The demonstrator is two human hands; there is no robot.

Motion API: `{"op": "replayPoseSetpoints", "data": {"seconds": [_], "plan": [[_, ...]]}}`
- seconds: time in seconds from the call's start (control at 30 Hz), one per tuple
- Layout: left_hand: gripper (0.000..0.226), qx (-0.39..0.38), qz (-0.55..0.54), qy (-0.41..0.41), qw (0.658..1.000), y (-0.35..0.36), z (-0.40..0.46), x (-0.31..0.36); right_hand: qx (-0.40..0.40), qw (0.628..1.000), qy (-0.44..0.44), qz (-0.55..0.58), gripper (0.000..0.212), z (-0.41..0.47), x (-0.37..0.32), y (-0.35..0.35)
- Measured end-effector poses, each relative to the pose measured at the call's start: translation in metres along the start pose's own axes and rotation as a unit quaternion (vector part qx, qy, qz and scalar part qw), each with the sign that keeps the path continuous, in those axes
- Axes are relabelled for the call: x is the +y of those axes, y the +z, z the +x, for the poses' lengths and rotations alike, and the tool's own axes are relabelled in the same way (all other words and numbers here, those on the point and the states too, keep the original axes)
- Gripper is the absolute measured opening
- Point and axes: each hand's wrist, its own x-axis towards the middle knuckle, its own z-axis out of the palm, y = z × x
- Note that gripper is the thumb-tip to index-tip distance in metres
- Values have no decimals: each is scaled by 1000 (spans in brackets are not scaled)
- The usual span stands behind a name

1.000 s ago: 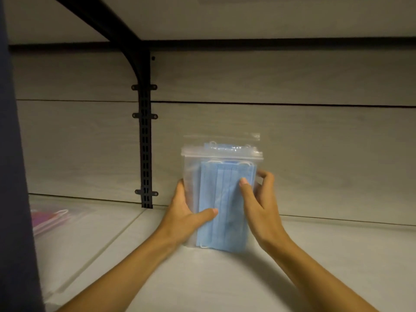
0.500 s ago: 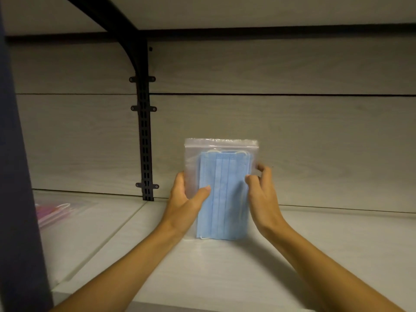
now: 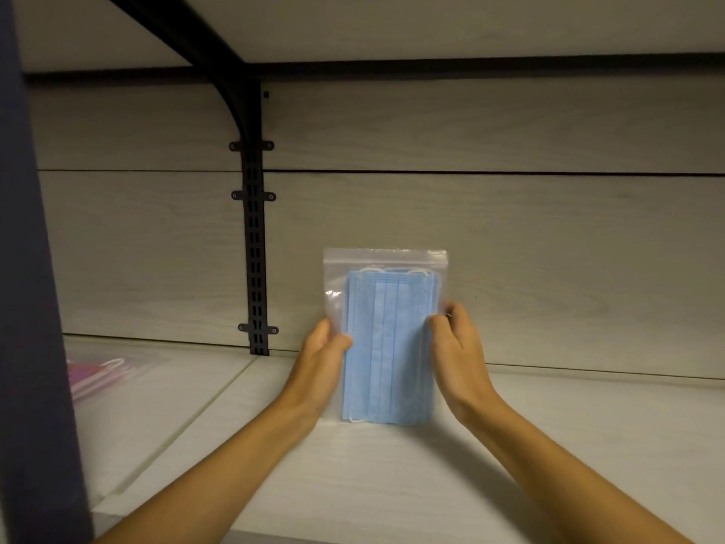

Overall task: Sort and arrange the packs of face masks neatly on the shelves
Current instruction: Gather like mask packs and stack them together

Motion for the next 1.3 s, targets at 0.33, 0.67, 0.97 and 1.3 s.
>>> {"op": "replayPoseSetpoints", "data": {"seconds": [0.33, 0.67, 0.97, 1.3], "plan": [[23, 50, 65, 29, 996, -6, 8, -9, 6, 999, -33, -17, 14, 5, 8, -2], [12, 9, 118, -139, 983, -20, 19, -12, -90, 979, 172, -60, 11, 22, 11, -14], [33, -6, 340, -155, 928, -22, 19, -28, -167, 923, 241, -250, 14, 24, 37, -14], [28, 17, 435, -137, 890, -29, 29, -42, -109, 922, 201, -313, 22, 26, 41, -17]]}}
